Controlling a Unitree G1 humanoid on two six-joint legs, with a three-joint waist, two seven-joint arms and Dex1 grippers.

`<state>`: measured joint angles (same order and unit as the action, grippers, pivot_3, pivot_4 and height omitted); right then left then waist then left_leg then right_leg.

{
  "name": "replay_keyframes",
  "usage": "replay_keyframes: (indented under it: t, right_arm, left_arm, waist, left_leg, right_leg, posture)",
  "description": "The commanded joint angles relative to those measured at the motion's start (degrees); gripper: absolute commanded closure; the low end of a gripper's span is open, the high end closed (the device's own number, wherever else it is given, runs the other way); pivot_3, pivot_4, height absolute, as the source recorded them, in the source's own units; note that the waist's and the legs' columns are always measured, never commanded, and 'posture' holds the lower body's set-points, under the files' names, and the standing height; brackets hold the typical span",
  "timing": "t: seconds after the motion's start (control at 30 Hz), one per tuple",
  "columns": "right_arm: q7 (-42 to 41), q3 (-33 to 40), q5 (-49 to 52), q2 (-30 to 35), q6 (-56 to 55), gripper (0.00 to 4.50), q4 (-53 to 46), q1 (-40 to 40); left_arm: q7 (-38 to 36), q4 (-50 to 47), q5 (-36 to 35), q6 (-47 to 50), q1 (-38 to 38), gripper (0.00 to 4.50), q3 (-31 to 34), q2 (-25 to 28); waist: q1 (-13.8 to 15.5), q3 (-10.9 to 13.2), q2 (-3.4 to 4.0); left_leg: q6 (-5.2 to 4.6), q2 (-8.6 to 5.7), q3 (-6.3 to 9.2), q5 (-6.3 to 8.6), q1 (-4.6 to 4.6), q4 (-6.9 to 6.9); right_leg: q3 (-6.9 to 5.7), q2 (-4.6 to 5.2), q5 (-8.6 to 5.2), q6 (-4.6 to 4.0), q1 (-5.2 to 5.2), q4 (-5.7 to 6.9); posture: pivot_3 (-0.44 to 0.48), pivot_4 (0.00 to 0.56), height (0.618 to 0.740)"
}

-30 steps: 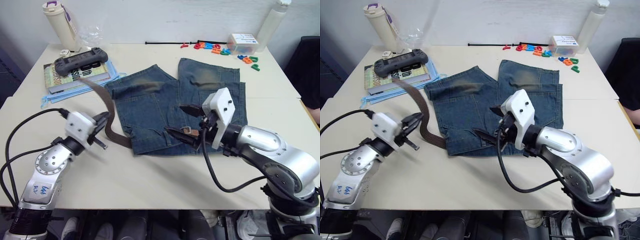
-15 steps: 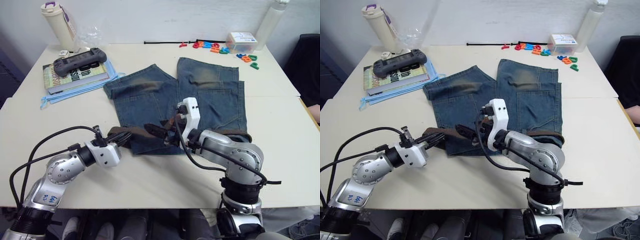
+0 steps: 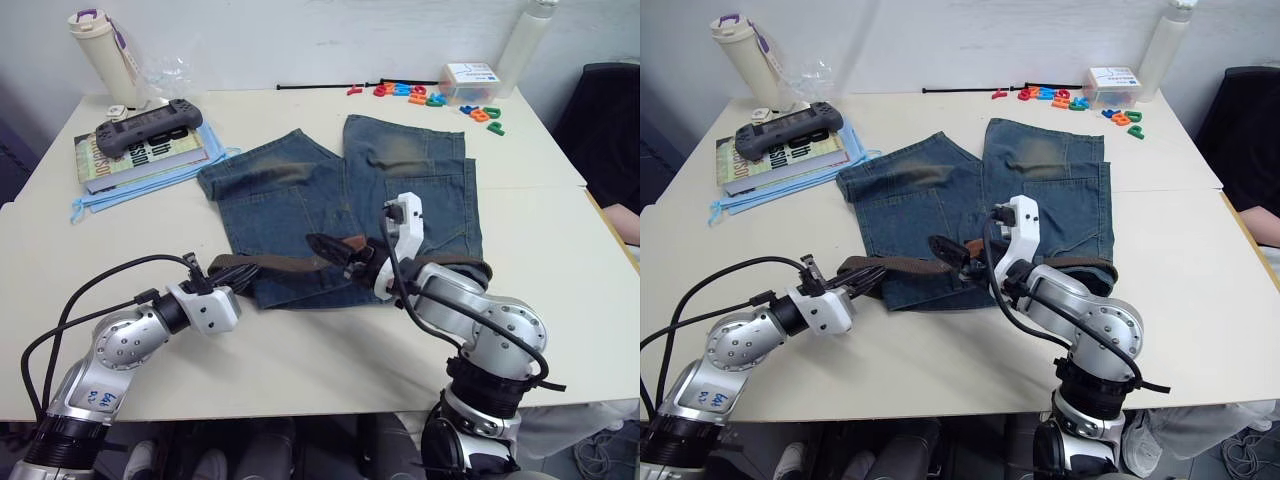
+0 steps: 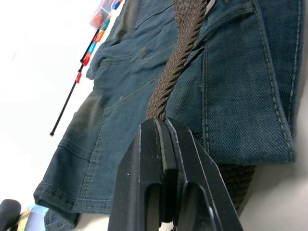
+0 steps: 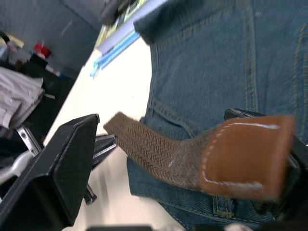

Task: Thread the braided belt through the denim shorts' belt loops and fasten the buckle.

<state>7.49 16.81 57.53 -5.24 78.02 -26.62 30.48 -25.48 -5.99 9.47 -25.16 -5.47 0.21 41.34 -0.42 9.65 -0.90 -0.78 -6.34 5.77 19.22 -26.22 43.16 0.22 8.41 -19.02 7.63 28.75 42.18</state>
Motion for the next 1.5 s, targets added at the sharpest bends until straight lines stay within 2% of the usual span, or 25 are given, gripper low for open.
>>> replay_keyframes:
  t: [0.03,0.1,0.13,0.17,0.3,0.37,0.47,0.57,0.67,0.73,0.77,0.8,0.83,0.87,0.9,0.93,1.0,1.1,1.17,1.23,1.33,1.5]
  right_arm:
    - [2.36,1.02,4.0,-0.67,-0.13,0.56,-2.5,-0.31]
    - [3.84,1.34,5.35,-0.7,-0.28,1.22,-2.4,-0.68]
    - [4.47,1.42,5.99,-0.6,-0.39,1.91,-2.34,-0.8]
    - [5.02,1.52,6.63,-0.44,-0.46,1.91,-2.35,-0.99]
    - [7.17,1.49,9.86,0.12,-1.31,3.72,-2.35,-1.75]
    - [8.48,1.55,11.85,0.01,-2.29,4.42,-1.88,-1.75]
    - [10.86,1.5,14.79,-0.18,-4.45,4.42,-0.48,-1.01]
    - [13.02,1.21,17.18,-0.07,-7.14,4.5,1.0,-0.26]
    - [14.59,0.31,19.33,0.82,-9.28,4.5,2.17,0.09]
    - [15.09,-0.5,20.39,1.87,-10.2,4.5,2.89,0.24]
    - [15.01,-0.96,20.9,2.5,-10.56,4.5,3.41,0.48]
    - [15.0,-1.44,21.42,3.12,-11.01,4.5,3.8,0.62]
    - [14.86,-1.98,21.72,3.65,-11.51,4.5,4.37,0.93]
    - [14.8,-2.43,22.01,4.1,-11.96,4.5,4.79,1.13]
    - [14.49,-3.01,22.09,4.38,-12.47,4.5,5.38,1.55]
    - [14.29,-3.5,22.25,4.68,-12.93,4.5,5.82,1.83]
    - [13.77,-4.72,22.32,4.94,-13.88,4.5,6.86,2.74]
    - [13.11,-6.51,22.3,4.76,-15.09,4.5,8.18,4.12]
    - [12.83,-7.61,22.28,4.61,-15.73,4.5,8.78,5.01]
    - [12.74,-8.39,22.42,4.61,-16.3,4.5,9.11,5.69]
    - [12.82,-9.03,22.79,4.81,-17.06,4.5,9.36,6.22]
    - [13.2,-9.63,24.0,5.07,-18.45,4.5,9.45,6.77]
  left_arm:
    - [1.3,-0.51,0.16,-0.3,0.34,4.5,2.27,-0.47]
    - [1.14,-0.28,0.3,-0.59,0.3,4.5,2.54,-0.27]
    - [1.09,-0.23,0.43,-0.69,0.28,4.5,2.67,-0.2]
    - [1.19,-0.13,0.62,-0.77,0.21,4.5,2.86,-0.17]
    - [2.17,0.09,1.54,-0.49,0.07,4.5,3.63,-0.31]
    - [2.52,-0.21,1.52,0.25,0.09,4.5,3.89,-0.65]
    - [1.58,-2.11,-1.04,2.76,0.68,4.5,4.31,-1.4]
    - [-1.04,-5.95,-5.65,6.94,1.86,3.55,5.02,-1.56]
    - [-3.43,-12.33,-14.15,18.67,2.95,2.21,7.22,-2.37]
    - [-6.0,-17.09,-22.99,27.58,3.83,1.25,9.12,-1.84]
    - [-6.53,-20.52,-33.77,36.52,4.41,0.81,11.27,-1.08]
    - [-6.78,-23.02,-41.48,43.29,4.72,0.81,13.02,-0.6]
    - [-6.22,-24.72,-53.72,51.39,5.46,0.81,15.11,0.89]
    - [-5.62,-25.83,-62.28,57.32,5.82,0.81,16.8,1.95]
    - [-4.19,-25.88,-74.68,61.88,6.54,0.81,18.39,3.55]
    - [-2.75,-25.82,-83.73,65.28,6.9,0.81,19.73,4.76]
    - [2.88,-23.89,-95.95,67.75,6.51,0.81,20.84,4.25]
    - [15.2,-20.11,-111.49,67.34,6.09,0.81,18.74,1.21]
    - [23.21,-18.03,-118.71,65.63,5.79,0.81,16.74,-1.64]
    - [30.57,-16.72,-121.99,64.52,5.08,0.81,14.86,-6.6]
    - [37.36,-17.18,-122.47,65.24,5.09,0.81,12.49,-11.51]
    - [44.81,-18.75,-122.47,64.12,4.83,0.81,13.04,-20.73]
  waist:
    - [-0.03,0.0,0.0]
    - [-0.01,0.0,0.0]
    - [-0.01,0.0,0.0]
    - [-0.01,0.0,0.0]
    - [-0.02,0.0,0.0]
    - [-0.05,0.0,0.0]
    - [-0.08,0.0,0.0]
    - [-0.51,0.0,-0.01]
    - [-1.05,0.0,0.0]
    - [-1.33,0.0,0.0]
    - [-1.48,0.0,0.0]
    - [-1.6,0.0,-0.01]
    - [-1.68,0.0,0.0]
    - [-1.85,0.0,0.0]
    - [-2.05,0.0,0.0]
    - [-2.14,0.0,0.0]
    - [-2.3,0.01,0.01]
    - [-2.51,0.0,0.0]
    - [-2.49,0.0,0.0]
    - [-2.36,0.0,0.0]
    - [-1.95,-0.1,-0.17]
    - [-1.31,-0.13,-0.21]
  left_leg:
    - [0.0,0.0,-0.01,0.0,0.0,0.0]
    - [0.0,0.01,-0.01,0.0,0.0,0.0]
    - [0.0,0.0,-0.01,0.0,0.0,0.0]
    - [0.0,0.0,-0.02,0.0,0.0,0.0]
    - [0.0,0.0,-0.02,0.0,-0.01,0.01]
    - [0.0,0.0,-0.04,0.0,-0.01,0.01]
    - [-0.02,0.0,-0.05,0.0,-0.01,0.02]
    - [-0.01,0.0,-0.05,-0.01,-0.02,0.04]
    - [-0.02,0.0,-0.05,0.0,-0.08,0.09]
    - [-0.03,0.0,-0.05,0.0,-0.08,0.14]
    - [-0.03,0.01,-0.05,0.01,-0.08,0.16]
    - [-0.03,0.01,-0.05,0.01,-0.07,0.16]
    - [-0.03,0.04,-0.06,0.01,-0.1,0.16]
    - [-0.03,0.04,-0.04,0.01,-0.09,0.17]
    - [-0.03,0.07,-0.02,0.0,-0.1,0.19]
    - [-0.02,0.07,-0.01,0.0,-0.08,0.18]
    - [-0.02,0.07,0.0,0.0,-0.08,0.21]
    - [-0.02,0.05,-0.01,0.0,-0.07,0.3]
    - [-0.02,0.05,-0.02,0.0,-0.09,0.39]
    - [-0.03,0.03,-0.02,0.01,-0.11,0.48]
    - [-0.07,0.04,-0.04,0.07,-0.36,0.89]
    - [-0.05,0.0,-0.09,0.07,-0.6,1.04]
  right_leg:
    - [0.01,0.0,0.0,0.0,0.01,0.01]
    - [0.0,0.0,0.0,0.0,0.02,0.02]
    - [0.01,0.0,0.0,0.0,0.02,0.02]
    - [0.01,0.0,0.0,0.0,0.02,0.02]
    - [0.03,0.0,0.0,0.0,0.03,0.04]
    - [0.04,0.0,0.0,0.0,0.04,0.06]
    - [0.04,0.0,0.0,0.0,0.05,0.08]
    - [0.04,0.0,0.0,0.0,0.07,0.14]
    - [0.06,0.0,0.0,0.0,0.13,0.2]
    - [0.06,0.0,-0.01,-0.01,0.13,0.25]
    - [0.08,0.0,-0.01,-0.01,0.14,0.26]
    - [0.08,0.0,-0.01,-0.02,0.15,0.29]
    - [0.1,-0.01,-0.02,-0.02,0.18,0.31]
    - [0.13,-0.01,-0.04,-0.06,0.2,0.35]
    - [0.14,-0.02,-0.06,-0.09,0.23,0.39]
    - [0.16,-0.02,-0.08,-0.13,0.24,0.46]
    - [0.16,-0.01,-0.1,-0.18,0.27,0.54]
    - [0.2,0.01,-0.12,-0.22,0.29,0.7]
    - [0.21,0.01,-0.16,-0.27,0.32,0.85]
    - [0.23,0.03,-0.18,-0.3,0.35,0.94]
    - [0.24,0.01,-0.2,-0.34,0.51,1.2]
    - [0.29,0.04,-0.22,-0.37,0.78,1.37]
  posture:
    - [0.0,0.15,0.654]
    - [0.0,0.15,0.654]
    - [0.0,0.15,0.654]
    - [0.0,0.15,0.654]
    - [0.0,0.15,0.654]
    - [0.0,0.15,0.654]
    - [0.0,0.15,0.654]
    - [0.0,0.15,0.654]
    - [0.0,0.15,0.654]
    - [0.0,0.15,0.654]
    - [0.0,0.15,0.654]
    - [0.0,0.15,0.654]
    - [0.0,0.15,0.654]
    - [0.0,0.15,0.654]
    - [0.0,0.15,0.654]
    - [0.0,0.15,0.654]
    - [0.0,0.15,0.654]
    - [0.0,0.15,0.654]
    - [0.0,0.15,0.654]
    - [0.0,0.15,0.654]
    - [0.0,0.15,0.654]
    - [0.0,0.15,0.654]
